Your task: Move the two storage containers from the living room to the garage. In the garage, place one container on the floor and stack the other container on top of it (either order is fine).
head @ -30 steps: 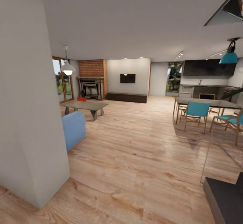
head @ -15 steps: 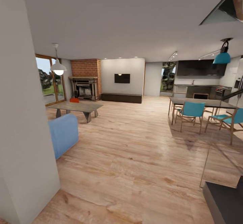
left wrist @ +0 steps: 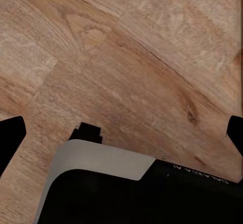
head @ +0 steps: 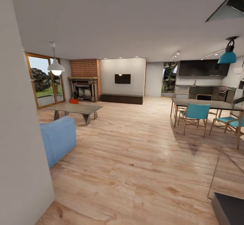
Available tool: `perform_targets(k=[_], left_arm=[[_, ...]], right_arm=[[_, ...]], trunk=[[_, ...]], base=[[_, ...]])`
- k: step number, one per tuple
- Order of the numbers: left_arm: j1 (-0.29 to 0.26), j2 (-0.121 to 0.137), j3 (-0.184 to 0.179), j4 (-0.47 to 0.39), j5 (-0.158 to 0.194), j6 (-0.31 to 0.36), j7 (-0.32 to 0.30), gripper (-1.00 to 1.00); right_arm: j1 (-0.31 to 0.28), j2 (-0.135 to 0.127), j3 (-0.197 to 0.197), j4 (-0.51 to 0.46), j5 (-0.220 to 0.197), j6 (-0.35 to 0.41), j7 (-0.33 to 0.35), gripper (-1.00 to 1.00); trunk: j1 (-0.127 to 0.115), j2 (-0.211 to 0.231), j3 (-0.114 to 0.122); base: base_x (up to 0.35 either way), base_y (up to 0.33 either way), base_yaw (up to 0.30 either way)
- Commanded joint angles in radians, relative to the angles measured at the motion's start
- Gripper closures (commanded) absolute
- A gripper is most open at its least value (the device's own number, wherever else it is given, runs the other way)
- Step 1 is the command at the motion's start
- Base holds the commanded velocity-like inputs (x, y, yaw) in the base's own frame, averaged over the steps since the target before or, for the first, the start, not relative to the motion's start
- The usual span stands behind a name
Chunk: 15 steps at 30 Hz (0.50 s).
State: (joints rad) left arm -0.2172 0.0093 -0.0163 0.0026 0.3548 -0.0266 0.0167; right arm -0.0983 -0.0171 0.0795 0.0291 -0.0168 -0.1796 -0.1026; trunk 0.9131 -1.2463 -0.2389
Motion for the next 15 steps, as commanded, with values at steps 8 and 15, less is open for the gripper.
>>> perform_targets(k=[8,15], left_arm=[[-0.001,0.0,-0.002,0.0,0.004,-0.003,0.002,-1.0],[-0.001,0.0,-0.002,0.0,0.004,-0.004,0.002,-1.0]], right_arm=[[-0.001,0.0,0.008,0.003,-0.002,-0.006,-0.004,-1.0],[-0.001,0.0,0.008,0.003,-0.002,-0.006,-0.005,-1.0]], trunk=[[0.001,-0.001,-0.001],[0.001,-0.001,-0.001]], base=[[0.326,0.0,0.0],[0.326,0.0,0.0]])
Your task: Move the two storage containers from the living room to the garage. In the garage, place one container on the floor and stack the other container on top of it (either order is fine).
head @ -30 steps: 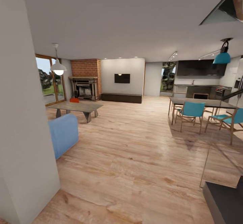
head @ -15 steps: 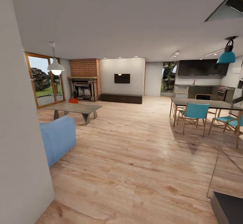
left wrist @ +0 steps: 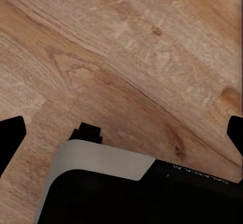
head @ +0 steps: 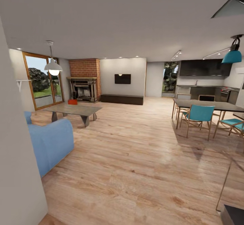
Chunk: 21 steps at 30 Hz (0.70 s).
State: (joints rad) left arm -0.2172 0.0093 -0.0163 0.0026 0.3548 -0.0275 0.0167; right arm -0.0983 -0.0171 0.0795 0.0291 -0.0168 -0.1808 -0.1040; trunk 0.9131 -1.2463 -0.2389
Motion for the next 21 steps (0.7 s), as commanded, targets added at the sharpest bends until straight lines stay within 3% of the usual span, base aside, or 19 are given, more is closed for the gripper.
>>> perform_targets(k=[1,21], left_arm=[[-0.001,0.0,-0.002,0.0,0.004,-0.002,0.002,-1.0],[-0.001,0.0,-0.002,0.0,0.004,-0.002,0.002,-1.0]], right_arm=[[-0.001,0.0,0.008,0.003,-0.002,-0.005,-0.003,-1.0],[-0.001,0.002,0.008,0.003,-0.003,-0.006,-0.003,-1.0]], trunk=[[0.001,-0.001,-0.001],[0.001,-0.001,-0.001]], base=[[0.326,0.0,0.0],[0.325,0.0,0.0]])
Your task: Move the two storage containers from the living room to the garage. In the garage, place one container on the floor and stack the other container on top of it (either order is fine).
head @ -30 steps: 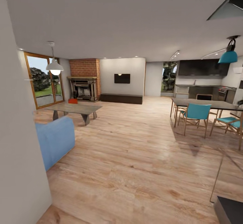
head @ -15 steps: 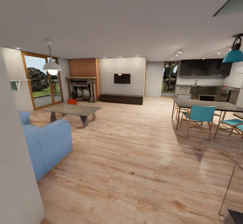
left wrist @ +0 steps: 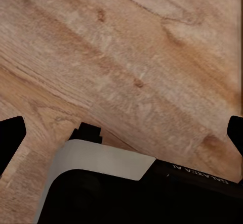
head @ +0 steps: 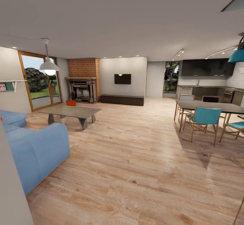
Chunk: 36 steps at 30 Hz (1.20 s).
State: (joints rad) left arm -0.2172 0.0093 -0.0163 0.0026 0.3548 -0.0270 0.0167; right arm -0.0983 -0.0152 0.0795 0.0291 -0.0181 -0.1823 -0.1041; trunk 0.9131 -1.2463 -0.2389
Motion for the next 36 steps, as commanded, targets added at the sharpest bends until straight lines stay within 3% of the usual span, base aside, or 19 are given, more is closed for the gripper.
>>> perform_targets(k=[1,36], left_arm=[[-0.001,0.0,-0.002,0.0,0.004,-0.002,0.002,-1.0],[-0.001,0.0,-0.002,0.0,0.003,-0.003,0.002,-1.0]], right_arm=[[-0.001,0.001,0.008,0.003,-0.002,-0.005,-0.003,-1.0],[-0.001,-0.001,0.006,0.003,-0.002,-0.004,-0.005,-1.0]], trunk=[[0.001,-0.001,-0.001],[0.001,-0.001,-0.001]], base=[[0.325,0.0,0.0],[0.325,0.0,0.0]])
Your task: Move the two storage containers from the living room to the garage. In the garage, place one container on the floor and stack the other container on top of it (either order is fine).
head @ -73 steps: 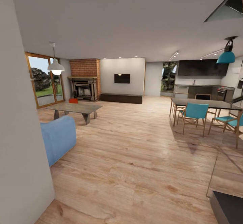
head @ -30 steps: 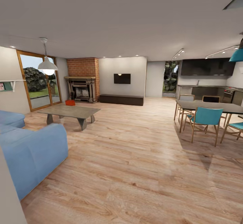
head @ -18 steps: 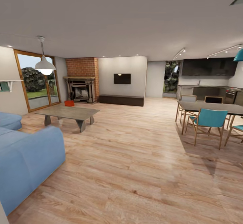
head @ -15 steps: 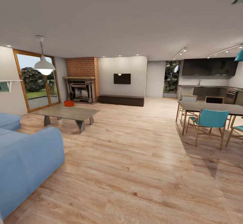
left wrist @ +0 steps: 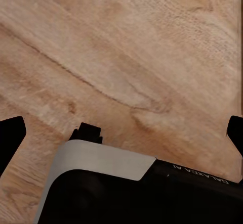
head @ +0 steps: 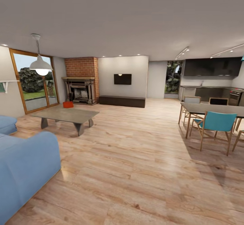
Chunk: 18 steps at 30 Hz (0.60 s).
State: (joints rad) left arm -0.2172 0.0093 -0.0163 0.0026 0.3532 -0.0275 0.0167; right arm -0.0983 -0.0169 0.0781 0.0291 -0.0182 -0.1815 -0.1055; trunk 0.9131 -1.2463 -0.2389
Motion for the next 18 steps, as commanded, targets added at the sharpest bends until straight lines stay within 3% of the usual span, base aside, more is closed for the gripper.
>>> perform_targets(k=[1,18], left_arm=[[-0.001,0.0,-0.002,0.0,0.004,-0.003,0.002,-1.0],[-0.001,0.0,-0.002,0.0,0.004,-0.002,0.002,-1.0]], right_arm=[[-0.001,0.0,0.008,0.003,-0.002,-0.005,-0.003,-1.0],[-0.001,0.0,0.008,0.003,-0.002,-0.004,-0.003,-1.0]], trunk=[[0.001,-0.001,-0.001],[0.001,-0.001,-0.001]], base=[[0.326,0.0,0.0],[0.326,0.0,0.0]])
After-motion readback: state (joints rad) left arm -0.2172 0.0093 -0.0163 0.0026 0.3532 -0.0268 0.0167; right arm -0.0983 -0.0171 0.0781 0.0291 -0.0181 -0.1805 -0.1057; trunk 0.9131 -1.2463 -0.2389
